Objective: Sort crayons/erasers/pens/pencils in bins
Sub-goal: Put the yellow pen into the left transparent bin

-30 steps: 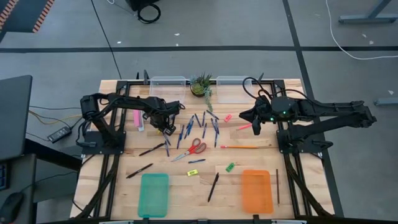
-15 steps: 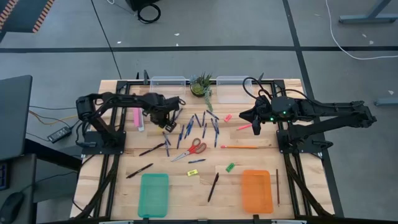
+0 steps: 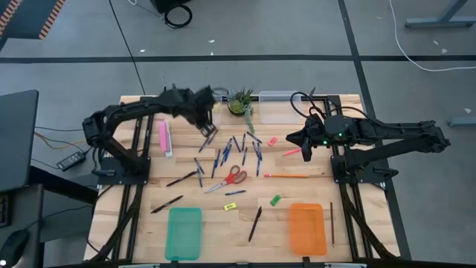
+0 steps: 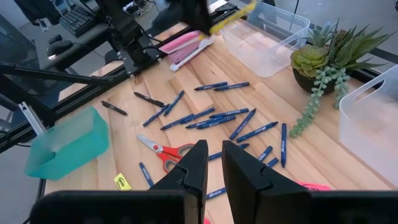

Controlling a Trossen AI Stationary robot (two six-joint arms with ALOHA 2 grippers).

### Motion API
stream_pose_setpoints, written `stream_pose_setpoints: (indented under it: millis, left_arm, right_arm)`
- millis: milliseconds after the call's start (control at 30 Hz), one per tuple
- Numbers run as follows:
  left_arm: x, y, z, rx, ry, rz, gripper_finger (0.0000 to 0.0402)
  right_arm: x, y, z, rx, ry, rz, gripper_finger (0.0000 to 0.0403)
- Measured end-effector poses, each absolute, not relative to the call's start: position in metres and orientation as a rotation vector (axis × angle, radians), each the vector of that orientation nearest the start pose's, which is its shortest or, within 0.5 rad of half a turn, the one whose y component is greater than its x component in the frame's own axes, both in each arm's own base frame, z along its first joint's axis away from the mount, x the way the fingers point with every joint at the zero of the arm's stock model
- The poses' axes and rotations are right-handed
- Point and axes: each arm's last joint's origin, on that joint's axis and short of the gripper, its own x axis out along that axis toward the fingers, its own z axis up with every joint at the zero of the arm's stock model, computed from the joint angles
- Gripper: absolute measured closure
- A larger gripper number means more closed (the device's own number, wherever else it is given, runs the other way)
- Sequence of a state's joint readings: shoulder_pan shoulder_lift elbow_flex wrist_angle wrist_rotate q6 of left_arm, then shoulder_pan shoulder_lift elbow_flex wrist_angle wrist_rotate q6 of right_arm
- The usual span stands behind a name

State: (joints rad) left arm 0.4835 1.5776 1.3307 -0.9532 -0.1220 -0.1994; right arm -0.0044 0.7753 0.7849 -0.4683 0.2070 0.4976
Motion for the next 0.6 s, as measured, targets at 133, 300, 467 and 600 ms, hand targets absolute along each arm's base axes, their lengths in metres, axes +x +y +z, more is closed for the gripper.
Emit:
stream_pose_setpoints:
  millis: [133, 300, 467, 600]
  left_arm:
    - [0.259, 0.174, 0.287, -0.316, 1.139, 0.653, 0.0328]
    - [0.243, 0.198, 0.286, -0.206, 1.193, 0.618, 0.0326]
    - [0.237, 0.217, 0.278, -0.143, 1.234, 0.585, 0.0326]
    - [0.239, 0.230, 0.258, -0.145, 1.303, 0.561, 0.0321]
  right_arm:
    - [0.162, -0.007, 0.308, 0.440, 0.395, -0.317, 0.0347]
    - [0.162, -0.007, 0.308, 0.439, 0.394, -0.321, 0.0347]
    - [0.162, -0.008, 0.308, 0.433, 0.387, -0.346, 0.0347]
    - [0.162, -0.008, 0.308, 0.426, 0.379, -0.373, 0.0347]
